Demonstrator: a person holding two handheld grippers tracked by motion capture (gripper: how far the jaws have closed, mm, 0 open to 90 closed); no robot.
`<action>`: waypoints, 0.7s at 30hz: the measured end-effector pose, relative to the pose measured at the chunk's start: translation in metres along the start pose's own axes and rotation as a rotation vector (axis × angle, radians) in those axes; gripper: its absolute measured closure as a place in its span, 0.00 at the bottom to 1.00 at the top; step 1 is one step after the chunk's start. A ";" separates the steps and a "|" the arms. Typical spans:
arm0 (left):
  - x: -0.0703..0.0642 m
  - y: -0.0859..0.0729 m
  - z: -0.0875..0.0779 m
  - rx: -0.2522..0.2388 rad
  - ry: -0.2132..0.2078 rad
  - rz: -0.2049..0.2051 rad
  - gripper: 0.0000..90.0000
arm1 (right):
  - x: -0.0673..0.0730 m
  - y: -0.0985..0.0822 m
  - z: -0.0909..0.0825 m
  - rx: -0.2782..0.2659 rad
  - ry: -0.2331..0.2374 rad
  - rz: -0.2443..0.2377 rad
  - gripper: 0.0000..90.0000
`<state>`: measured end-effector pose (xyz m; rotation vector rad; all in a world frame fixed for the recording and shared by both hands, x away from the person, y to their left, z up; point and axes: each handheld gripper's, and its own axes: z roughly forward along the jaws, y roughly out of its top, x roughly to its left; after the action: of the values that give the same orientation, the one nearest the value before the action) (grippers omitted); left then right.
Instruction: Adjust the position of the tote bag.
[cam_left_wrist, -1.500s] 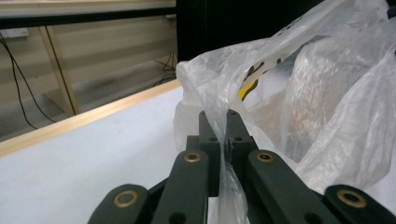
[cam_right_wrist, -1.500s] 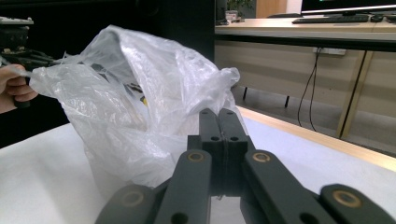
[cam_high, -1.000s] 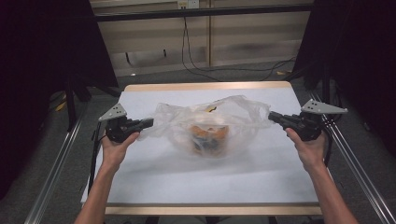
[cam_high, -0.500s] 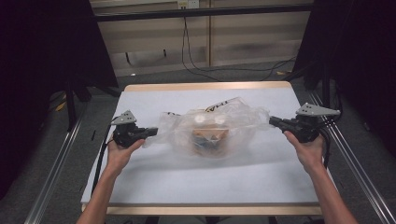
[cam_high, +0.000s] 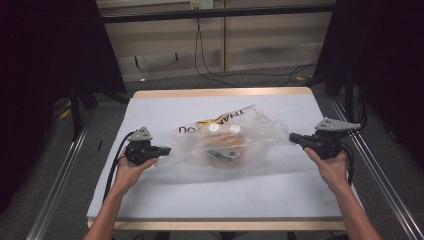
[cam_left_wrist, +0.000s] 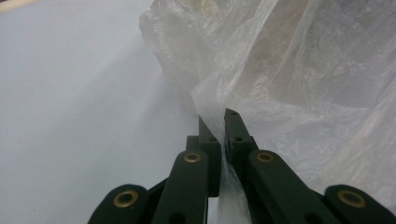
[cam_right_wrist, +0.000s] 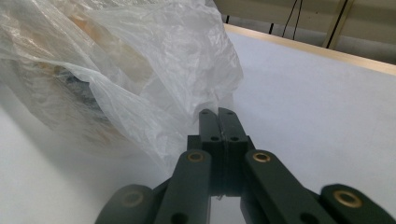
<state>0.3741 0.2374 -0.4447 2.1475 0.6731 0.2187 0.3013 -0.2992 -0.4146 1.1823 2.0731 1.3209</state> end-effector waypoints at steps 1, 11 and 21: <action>0.000 0.000 0.001 0.006 -0.002 0.001 0.98 | 0.000 -0.001 0.000 0.004 0.000 0.001 1.00; 0.001 -0.008 0.013 0.085 0.012 0.035 0.99 | 0.002 -0.008 0.012 0.065 0.021 -0.011 1.00; 0.002 -0.014 0.021 0.122 0.009 0.034 0.99 | -0.004 -0.018 0.018 0.101 0.023 0.006 1.00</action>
<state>0.3781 0.2309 -0.4686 2.2770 0.6700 0.2102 0.3084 -0.2966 -0.4396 1.2214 2.1767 1.2515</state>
